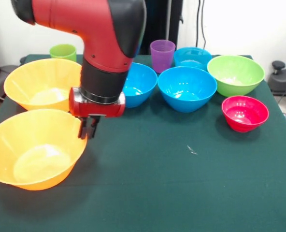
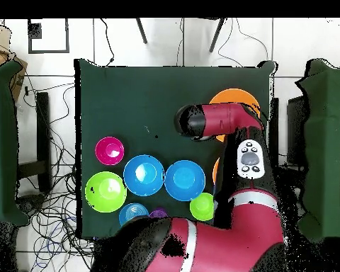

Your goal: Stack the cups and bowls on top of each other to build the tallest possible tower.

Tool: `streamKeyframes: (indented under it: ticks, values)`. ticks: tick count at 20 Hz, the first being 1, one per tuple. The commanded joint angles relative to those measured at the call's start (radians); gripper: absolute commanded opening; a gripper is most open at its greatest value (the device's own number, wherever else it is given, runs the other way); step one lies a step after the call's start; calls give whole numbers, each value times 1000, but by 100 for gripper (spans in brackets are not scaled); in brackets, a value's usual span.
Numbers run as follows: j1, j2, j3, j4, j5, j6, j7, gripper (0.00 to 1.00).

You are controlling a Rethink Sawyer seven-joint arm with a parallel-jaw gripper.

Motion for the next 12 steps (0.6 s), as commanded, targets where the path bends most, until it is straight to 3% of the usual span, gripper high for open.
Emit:
streamKeyframes:
  ticks: [1,12]
  values:
    - [93,73,8,20,47,-42,264,0]
    - [182,96,-51,-7,72,-58,390,0]
